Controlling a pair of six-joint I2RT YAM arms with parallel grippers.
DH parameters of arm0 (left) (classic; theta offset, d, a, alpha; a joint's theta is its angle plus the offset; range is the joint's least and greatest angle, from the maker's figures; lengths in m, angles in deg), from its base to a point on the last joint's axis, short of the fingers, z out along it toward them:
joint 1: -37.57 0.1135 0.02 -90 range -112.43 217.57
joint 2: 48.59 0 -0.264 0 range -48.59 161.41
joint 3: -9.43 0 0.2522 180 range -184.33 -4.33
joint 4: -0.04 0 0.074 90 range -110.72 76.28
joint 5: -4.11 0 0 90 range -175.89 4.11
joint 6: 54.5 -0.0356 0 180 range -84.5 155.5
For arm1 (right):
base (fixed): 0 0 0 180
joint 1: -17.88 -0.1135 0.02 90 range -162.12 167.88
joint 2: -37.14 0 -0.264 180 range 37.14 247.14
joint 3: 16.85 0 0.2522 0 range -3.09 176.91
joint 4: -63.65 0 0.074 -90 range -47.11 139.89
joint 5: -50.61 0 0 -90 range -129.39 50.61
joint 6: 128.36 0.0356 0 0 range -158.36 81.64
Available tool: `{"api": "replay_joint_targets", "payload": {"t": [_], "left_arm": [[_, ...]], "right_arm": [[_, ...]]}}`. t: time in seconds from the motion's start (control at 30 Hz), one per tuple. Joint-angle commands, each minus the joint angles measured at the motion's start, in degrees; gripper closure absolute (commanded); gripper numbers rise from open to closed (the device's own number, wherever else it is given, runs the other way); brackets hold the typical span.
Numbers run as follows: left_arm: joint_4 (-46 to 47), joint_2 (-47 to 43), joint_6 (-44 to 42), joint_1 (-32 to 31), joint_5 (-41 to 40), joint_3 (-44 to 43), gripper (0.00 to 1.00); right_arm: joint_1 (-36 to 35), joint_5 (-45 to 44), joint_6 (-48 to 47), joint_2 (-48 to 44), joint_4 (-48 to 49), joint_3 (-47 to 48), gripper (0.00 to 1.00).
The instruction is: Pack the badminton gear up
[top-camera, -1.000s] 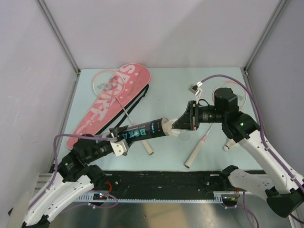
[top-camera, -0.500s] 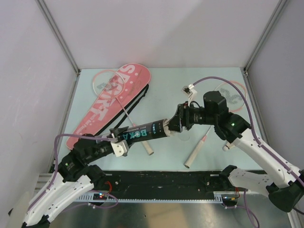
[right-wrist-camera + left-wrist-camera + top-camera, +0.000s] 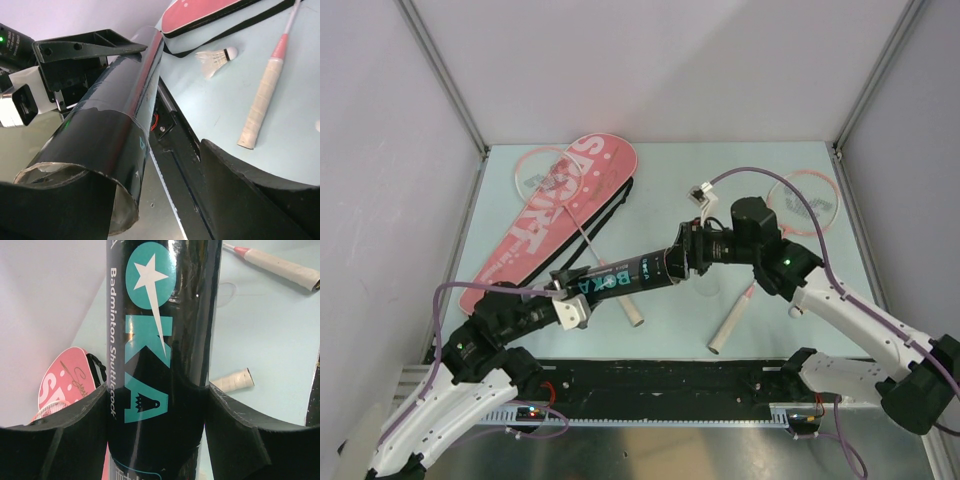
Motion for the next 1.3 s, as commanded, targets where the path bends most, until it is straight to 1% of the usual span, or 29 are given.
{"api": "replay_joint_targets", "payload": {"t": [0.0,0.1,0.2,0.33,0.43,0.6,0.73,0.97,1.1,1.27], "left_arm": [[7.87,-0.84,0.73,-0.10,2.15,-1.32,1.00],[7.83,-0.79,0.89,-0.15,0.24,-1.04,1.00],[7.83,-0.69,1.15,-0.12,-3.27,-0.87,1.00],[7.82,-0.39,1.41,-0.10,-9.33,-0.20,1.00],[7.83,-0.51,1.76,-0.10,-12.80,0.26,1.00],[7.81,-1.05,1.85,-0.10,-15.60,0.54,1.00],[7.88,-1.92,1.90,-0.11,-16.17,0.22,1.00],[8.36,-3.58,3.04,-0.07,-11.28,0.60,1.00],[8.62,-3.39,3.45,-0.09,-10.29,0.52,1.00],[8.71,-3.30,3.88,-0.08,-9.92,0.52,1.00]], "right_arm": [[-1.46,1.98,2.18,2.64,7.36,-0.70,0.31],[-1.21,2.04,2.30,2.27,7.42,-0.70,0.30],[0.44,1.77,2.66,-0.07,6.42,-0.76,0.25],[5.01,2.41,2.85,-5.42,5.97,-0.72,0.21],[10.04,5.00,2.49,-8.35,5.53,-0.78,0.19],[15.18,7.40,-0.43,-8.16,4.02,-1.62,0.19],[16.78,7.75,-4.20,-4.01,3.77,-3.38,0.21],[16.98,5.84,-10.87,9.72,4.00,-5.41,0.29],[17.76,8.99,-16.23,18.71,7.06,-4.51,0.31],[19.20,13.10,-20.42,31.30,6.88,0.00,0.31]]}}
